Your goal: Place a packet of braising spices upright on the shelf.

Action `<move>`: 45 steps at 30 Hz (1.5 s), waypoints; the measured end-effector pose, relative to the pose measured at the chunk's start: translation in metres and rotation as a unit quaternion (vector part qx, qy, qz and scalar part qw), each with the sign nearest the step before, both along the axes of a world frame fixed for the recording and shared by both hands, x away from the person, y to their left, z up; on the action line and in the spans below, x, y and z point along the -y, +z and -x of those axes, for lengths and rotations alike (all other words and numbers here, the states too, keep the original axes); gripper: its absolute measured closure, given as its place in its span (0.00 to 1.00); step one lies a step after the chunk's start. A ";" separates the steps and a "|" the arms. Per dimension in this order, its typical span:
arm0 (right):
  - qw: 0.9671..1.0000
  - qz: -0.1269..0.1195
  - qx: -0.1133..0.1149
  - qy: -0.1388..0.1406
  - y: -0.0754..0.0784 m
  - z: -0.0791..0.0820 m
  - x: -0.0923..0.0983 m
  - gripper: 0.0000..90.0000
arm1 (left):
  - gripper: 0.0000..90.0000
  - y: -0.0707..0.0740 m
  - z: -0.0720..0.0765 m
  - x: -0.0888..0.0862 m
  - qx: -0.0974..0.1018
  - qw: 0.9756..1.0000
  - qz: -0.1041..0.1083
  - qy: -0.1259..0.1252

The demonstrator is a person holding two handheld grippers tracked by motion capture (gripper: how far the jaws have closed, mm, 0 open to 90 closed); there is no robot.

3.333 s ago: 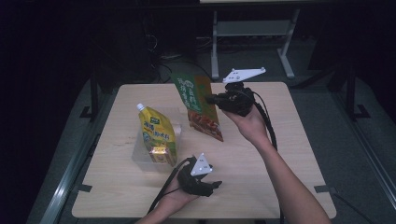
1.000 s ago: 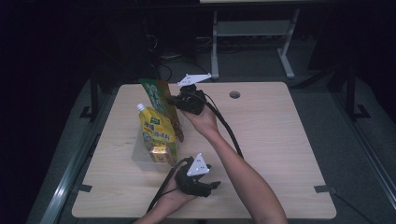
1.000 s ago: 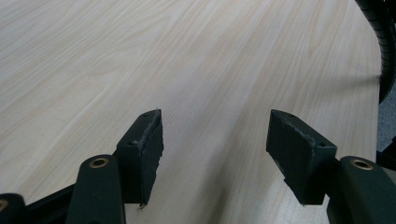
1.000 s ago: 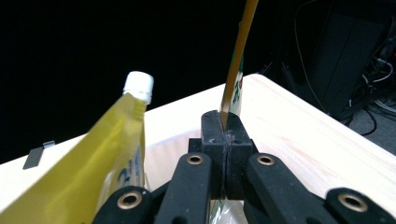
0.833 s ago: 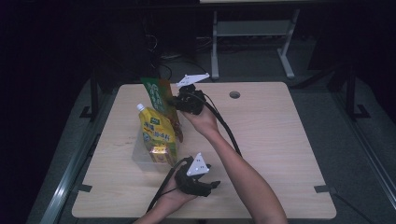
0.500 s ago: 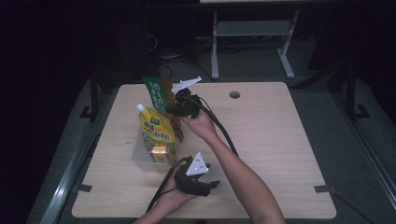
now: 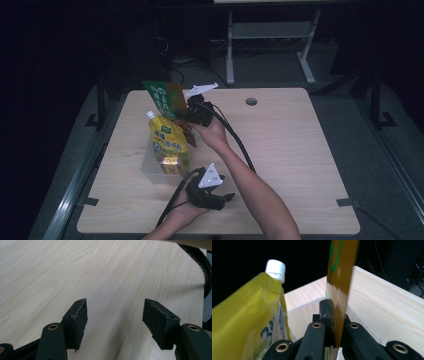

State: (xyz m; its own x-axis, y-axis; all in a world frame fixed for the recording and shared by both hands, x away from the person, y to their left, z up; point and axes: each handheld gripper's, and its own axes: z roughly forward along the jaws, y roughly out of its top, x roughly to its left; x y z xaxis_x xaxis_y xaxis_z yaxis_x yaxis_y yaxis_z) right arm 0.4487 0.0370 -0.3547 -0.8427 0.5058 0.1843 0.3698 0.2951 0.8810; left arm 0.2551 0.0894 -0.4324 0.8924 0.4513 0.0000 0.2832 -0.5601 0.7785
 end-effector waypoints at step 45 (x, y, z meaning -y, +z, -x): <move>1.000 0.009 -0.020 -0.014 -0.031 -0.012 0.030 0.73 | 0.40 0.000 -0.002 -0.002 0.002 1.000 -0.005 0.002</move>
